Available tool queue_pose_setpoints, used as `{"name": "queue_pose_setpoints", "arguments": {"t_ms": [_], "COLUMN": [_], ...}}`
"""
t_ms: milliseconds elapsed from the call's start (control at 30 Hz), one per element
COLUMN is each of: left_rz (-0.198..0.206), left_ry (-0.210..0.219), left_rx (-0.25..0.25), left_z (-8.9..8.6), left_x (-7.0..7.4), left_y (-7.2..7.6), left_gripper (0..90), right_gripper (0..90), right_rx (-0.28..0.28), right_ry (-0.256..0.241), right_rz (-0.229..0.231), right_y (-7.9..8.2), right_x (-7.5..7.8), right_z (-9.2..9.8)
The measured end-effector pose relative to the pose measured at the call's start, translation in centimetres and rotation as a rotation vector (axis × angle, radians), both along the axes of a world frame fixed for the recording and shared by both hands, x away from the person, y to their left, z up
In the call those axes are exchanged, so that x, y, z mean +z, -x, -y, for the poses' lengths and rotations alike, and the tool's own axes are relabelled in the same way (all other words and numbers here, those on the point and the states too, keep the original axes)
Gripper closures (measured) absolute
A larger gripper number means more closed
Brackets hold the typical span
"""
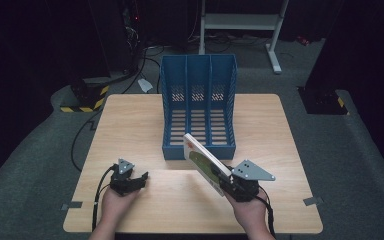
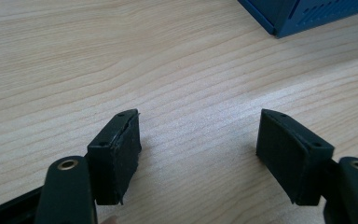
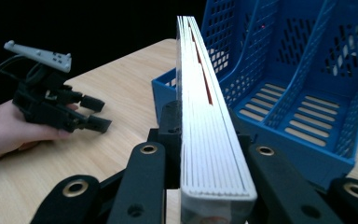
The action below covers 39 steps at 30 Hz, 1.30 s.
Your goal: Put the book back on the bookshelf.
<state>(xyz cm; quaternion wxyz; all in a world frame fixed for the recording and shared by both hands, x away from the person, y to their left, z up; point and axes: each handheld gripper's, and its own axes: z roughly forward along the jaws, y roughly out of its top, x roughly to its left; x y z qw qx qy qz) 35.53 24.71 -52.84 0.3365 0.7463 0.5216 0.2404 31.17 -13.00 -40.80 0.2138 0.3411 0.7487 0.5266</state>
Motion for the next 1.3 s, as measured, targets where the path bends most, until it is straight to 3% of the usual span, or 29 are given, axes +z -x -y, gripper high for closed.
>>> {"name": "queue_pose_setpoints", "arguments": {"t_ms": [300, 667, 900, 1300], "left_rz": [-0.001, -0.004, -0.004, -0.003], "left_ry": [0.001, -0.002, -0.003, -0.005], "left_rx": [-0.001, -0.011, -0.011, -0.012], "left_z": [0.0, 0.0, 0.0, 0.0], "left_x": [0.0, 0.0, 0.0, 0.0], "left_y": [0.0, -0.1, -0.1, -0.1], "left_gripper": [30.3, 30.4, 30.3, 30.4], "right_gripper": [75.5, 75.6, 75.5, 75.5], "right_rx": [-0.048, -0.139, -0.182, -0.273], "right_ry": [-0.017, -0.033, 0.007, 0.007], "right_rz": [0.025, 0.028, 0.056, 0.025], "right_y": [-1.0, -3.0, -4.0, -7.6], "right_x": [1.9, 2.8, 3.7, 4.3], "right_z": [0.9, 2.6, 2.9, 3.4]}}
